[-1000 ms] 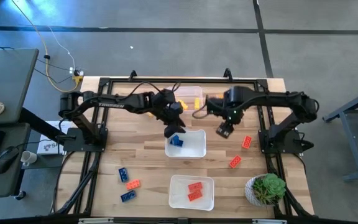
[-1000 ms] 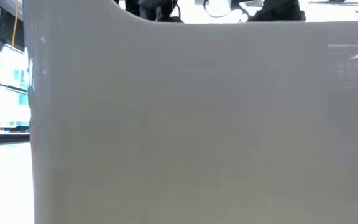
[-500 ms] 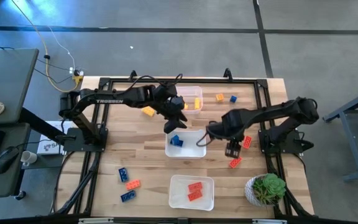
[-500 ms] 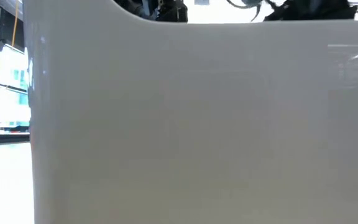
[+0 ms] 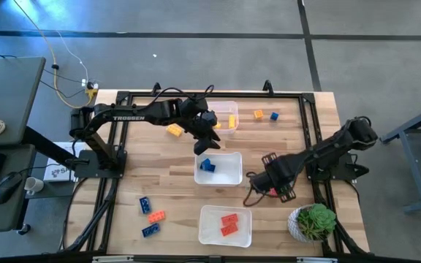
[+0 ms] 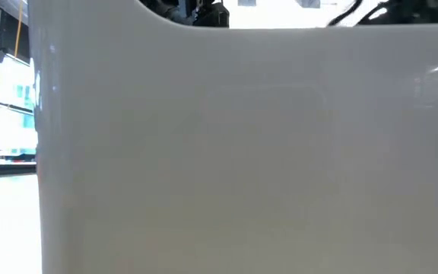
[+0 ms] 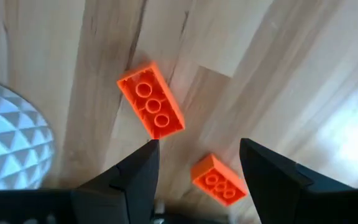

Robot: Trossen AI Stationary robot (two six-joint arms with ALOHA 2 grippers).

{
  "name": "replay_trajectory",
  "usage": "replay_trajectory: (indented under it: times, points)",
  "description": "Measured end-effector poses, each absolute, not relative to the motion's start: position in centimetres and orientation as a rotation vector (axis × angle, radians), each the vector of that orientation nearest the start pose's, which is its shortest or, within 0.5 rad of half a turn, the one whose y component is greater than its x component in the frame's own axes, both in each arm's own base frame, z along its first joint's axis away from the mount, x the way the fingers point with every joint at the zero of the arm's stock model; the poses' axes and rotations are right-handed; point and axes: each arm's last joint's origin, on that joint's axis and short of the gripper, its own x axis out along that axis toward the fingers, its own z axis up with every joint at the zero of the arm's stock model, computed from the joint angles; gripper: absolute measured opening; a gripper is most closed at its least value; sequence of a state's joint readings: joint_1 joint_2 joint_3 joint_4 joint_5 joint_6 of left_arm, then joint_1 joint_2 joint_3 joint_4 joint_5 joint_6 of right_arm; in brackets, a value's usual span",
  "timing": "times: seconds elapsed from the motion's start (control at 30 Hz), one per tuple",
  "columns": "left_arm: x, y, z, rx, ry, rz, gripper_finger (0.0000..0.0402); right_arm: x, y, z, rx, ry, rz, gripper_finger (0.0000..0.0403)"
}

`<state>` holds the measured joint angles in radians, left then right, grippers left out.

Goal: Sort & place blocks by color
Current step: Put the orange game piece into the bottom white bin

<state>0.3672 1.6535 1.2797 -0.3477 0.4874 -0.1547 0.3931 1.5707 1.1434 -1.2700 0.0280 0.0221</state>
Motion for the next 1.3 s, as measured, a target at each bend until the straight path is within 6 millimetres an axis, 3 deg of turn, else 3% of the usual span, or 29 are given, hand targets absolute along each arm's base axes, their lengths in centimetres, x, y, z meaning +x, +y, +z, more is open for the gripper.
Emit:
replay_trajectory:
  times: [0.4,1.13,1.3]
  points:
    - [34.3,11.7,27.1,-0.489,0.670,-0.051,0.0186,21.4,12.1,18.6,-0.527,1.625,0.427,0.0209]
    - [34.3,11.7,27.1,-0.508,0.671,-0.044,0.0186,20.3,12.1,14.6,-0.487,1.553,0.476,0.0208]
    - [34.2,11.8,27.1,-0.533,0.672,-0.025,0.0186,20.5,12.2,14.6,-0.430,1.539,0.435,0.0175]
